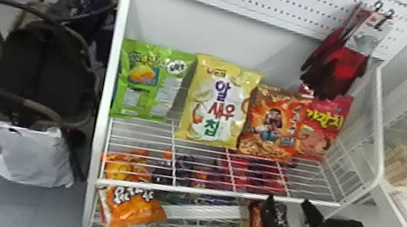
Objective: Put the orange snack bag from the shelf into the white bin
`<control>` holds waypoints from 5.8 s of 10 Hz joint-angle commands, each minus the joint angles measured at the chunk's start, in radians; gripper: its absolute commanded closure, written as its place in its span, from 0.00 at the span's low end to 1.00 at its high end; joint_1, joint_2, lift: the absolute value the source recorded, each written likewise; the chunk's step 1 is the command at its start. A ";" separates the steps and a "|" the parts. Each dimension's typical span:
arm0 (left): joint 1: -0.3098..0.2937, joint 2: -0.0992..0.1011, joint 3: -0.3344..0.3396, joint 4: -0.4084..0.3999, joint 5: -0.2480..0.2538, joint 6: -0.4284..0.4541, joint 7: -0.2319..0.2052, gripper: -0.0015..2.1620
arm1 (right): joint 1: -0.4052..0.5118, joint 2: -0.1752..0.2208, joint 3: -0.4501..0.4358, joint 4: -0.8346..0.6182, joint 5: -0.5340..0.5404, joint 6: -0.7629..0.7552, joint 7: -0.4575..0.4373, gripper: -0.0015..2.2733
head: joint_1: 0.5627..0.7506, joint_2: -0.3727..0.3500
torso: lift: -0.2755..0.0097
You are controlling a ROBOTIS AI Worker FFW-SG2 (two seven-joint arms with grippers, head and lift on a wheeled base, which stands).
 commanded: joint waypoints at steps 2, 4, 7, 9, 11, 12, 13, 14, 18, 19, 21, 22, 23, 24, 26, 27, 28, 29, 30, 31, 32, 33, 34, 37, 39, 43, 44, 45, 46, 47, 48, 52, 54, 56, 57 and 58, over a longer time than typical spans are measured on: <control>0.002 -0.003 -0.006 -0.003 0.000 0.001 0.000 0.99 | 0.013 0.003 -0.003 -0.016 0.000 0.000 -0.019 0.05 | 0.70 0.06 | 0.97; 0.005 -0.003 -0.011 -0.010 0.000 0.001 0.000 0.99 | 0.021 0.008 -0.014 -0.028 -0.003 0.025 -0.051 0.05 | 0.70 0.04 | 0.97; 0.001 -0.003 -0.017 -0.006 0.000 0.001 0.000 0.99 | 0.027 0.020 -0.016 -0.039 -0.005 0.025 -0.051 0.05 | 0.70 0.03 | 0.97; -0.002 -0.003 -0.019 -0.002 0.005 0.001 0.003 0.99 | 0.028 0.021 -0.019 -0.086 -0.015 0.074 -0.051 0.05 | 0.70 0.03 | 0.97; -0.008 -0.003 -0.022 0.004 0.005 0.001 0.005 0.99 | -0.010 0.021 -0.017 -0.149 -0.020 0.187 -0.065 0.05 | 0.70 0.03 | 0.97; -0.008 -0.003 -0.022 0.004 0.005 0.001 0.005 0.99 | -0.042 0.020 -0.014 -0.167 -0.020 0.258 -0.066 0.05 | 0.70 0.03 | 0.97; -0.008 -0.003 -0.022 0.004 0.005 0.001 0.006 0.99 | -0.082 0.020 -0.010 -0.181 -0.020 0.326 -0.069 0.05 | 0.70 0.05 | 0.97; -0.008 -0.003 -0.020 0.004 0.005 0.001 0.006 0.99 | -0.120 0.018 -0.005 -0.190 -0.009 0.381 -0.078 0.05 | 0.70 0.07 | 0.97; -0.027 -0.003 -0.015 0.020 0.002 0.001 0.011 0.99 | -0.306 -0.022 0.001 -0.203 0.021 0.589 -0.104 0.05 | 0.70 0.12 | 0.97; -0.035 -0.003 -0.014 0.029 0.002 0.001 0.011 0.99 | -0.344 -0.045 0.021 -0.197 0.031 0.623 -0.123 0.05 | 0.70 0.13 | 0.97; -0.044 -0.003 -0.012 0.032 0.005 0.001 0.011 0.99 | -0.433 -0.072 0.066 -0.147 0.063 0.666 -0.147 0.05 | 0.70 0.14 | 0.97; -0.047 -0.003 -0.014 0.033 0.003 0.001 0.011 0.99 | -0.475 -0.083 0.093 -0.109 0.078 0.669 -0.161 0.05 | 0.70 0.15 | 0.97; -0.048 -0.003 -0.012 0.033 0.003 0.001 0.011 0.99 | -0.510 -0.094 0.116 -0.071 0.086 0.669 -0.172 0.05 | 0.70 0.16 | 0.97; -0.048 -0.003 -0.012 0.037 0.005 0.001 0.011 0.99 | -0.547 -0.100 0.133 -0.035 0.092 0.669 -0.173 0.05 | 0.70 0.17 | 0.97; -0.048 -0.003 -0.009 0.037 0.006 0.001 0.006 0.99 | -0.602 -0.111 0.153 0.011 0.120 0.684 -0.184 0.05 | 0.70 0.19 | 0.97; -0.048 -0.003 -0.008 0.037 0.009 0.001 0.006 0.99 | -0.619 -0.120 0.159 0.027 0.120 0.706 -0.186 0.05 | 0.70 0.19 | 0.97; -0.048 -0.003 -0.008 0.037 0.011 0.001 0.006 0.99 | -0.634 -0.124 0.170 0.049 0.124 0.730 -0.186 0.05 | 0.70 0.18 | 0.97; -0.047 -0.003 -0.008 0.037 0.011 0.001 0.006 0.99 | -0.659 -0.130 0.187 0.081 0.138 0.746 -0.186 0.05 | 0.70 0.18 | 0.97; -0.047 -0.003 -0.008 0.037 0.012 0.001 0.005 0.99 | -0.693 -0.132 0.196 0.126 0.146 0.749 -0.187 0.07 | 0.70 0.18 | 0.97; -0.042 -0.003 -0.008 0.033 0.011 0.001 0.005 0.99 | -0.723 -0.141 0.207 0.159 0.147 0.746 -0.189 0.14 | 0.70 0.18 | 0.97; -0.038 -0.003 -0.006 0.030 0.011 0.001 0.005 0.99 | -0.731 -0.149 0.211 0.159 0.149 0.746 -0.192 0.35 | 0.70 0.18 | 0.97; -0.038 -0.003 -0.003 0.030 0.012 0.001 0.005 0.99 | -0.731 -0.152 0.208 0.136 0.147 0.780 -0.197 0.80 | 0.70 0.17 | 0.97; -0.035 -0.003 -0.003 0.029 0.011 0.001 0.005 0.99 | -0.720 -0.152 0.199 0.101 0.146 0.819 -0.206 0.97 | 0.70 0.17 | 0.97; -0.039 -0.003 -0.009 0.032 0.008 0.001 0.009 0.99 | -0.699 -0.175 0.179 0.052 0.143 0.893 -0.169 0.99 | 0.70 0.15 | 0.97; -0.039 -0.003 -0.009 0.030 0.008 0.001 0.009 0.99 | -0.637 -0.173 0.147 -0.031 0.132 0.893 -0.138 0.99 | 0.70 0.15 | 0.97; -0.041 -0.003 -0.012 0.032 0.008 0.001 0.011 0.99 | -0.495 -0.155 -0.020 -0.324 0.066 1.074 -0.034 0.99 | 0.70 0.13 | 0.97; -0.042 -0.003 -0.014 0.033 0.008 0.001 0.011 0.99 | -0.461 -0.138 -0.074 -0.391 0.034 1.126 0.014 0.99 | 0.70 0.12 | 0.97; -0.047 -0.003 -0.014 0.035 0.008 0.001 0.011 0.99 | -0.426 -0.123 -0.109 -0.457 0.018 1.169 0.038 0.99 | 0.70 0.11 | 0.97; -0.053 -0.003 -0.017 0.037 0.009 0.001 0.012 0.99 | -0.392 -0.100 -0.145 -0.516 0.002 1.200 0.072 0.99 | 0.70 0.11 | 0.97; -0.059 -0.003 -0.019 0.044 0.009 0.001 0.012 0.99 | -0.360 -0.078 -0.184 -0.571 -0.035 1.246 0.115 0.99 | 0.70 0.11 | 0.97; -0.065 -0.003 -0.019 0.050 0.009 0.001 0.014 0.99 | -0.329 -0.049 -0.226 -0.617 -0.075 1.304 0.172 0.99 | 0.70 0.11 | 0.97; -0.090 -0.003 -0.019 0.079 0.012 0.001 0.018 0.99 | -0.223 0.035 -0.272 -0.715 -0.166 1.421 0.299 0.99 | 0.70 0.19 | 0.97; -0.093 -0.003 -0.015 0.083 0.012 0.001 0.020 0.99 | -0.202 0.058 -0.276 -0.744 -0.241 1.550 0.362 0.99 | 0.70 0.25 | 0.97; -0.099 -0.003 -0.014 0.089 0.014 0.001 0.021 0.99 | -0.193 0.070 -0.273 -0.753 -0.316 1.657 0.422 0.99 | 0.70 0.35 | 0.97; -0.104 -0.003 -0.014 0.092 0.014 0.001 0.025 0.99 | -0.191 0.072 -0.273 -0.752 -0.373 1.725 0.460 0.99 | 0.70 0.41 | 0.97; -0.111 -0.003 -0.014 0.098 0.014 0.001 0.026 0.99 | -0.189 0.077 -0.269 -0.750 -0.411 1.774 0.486 0.99 | 0.70 0.48 | 0.97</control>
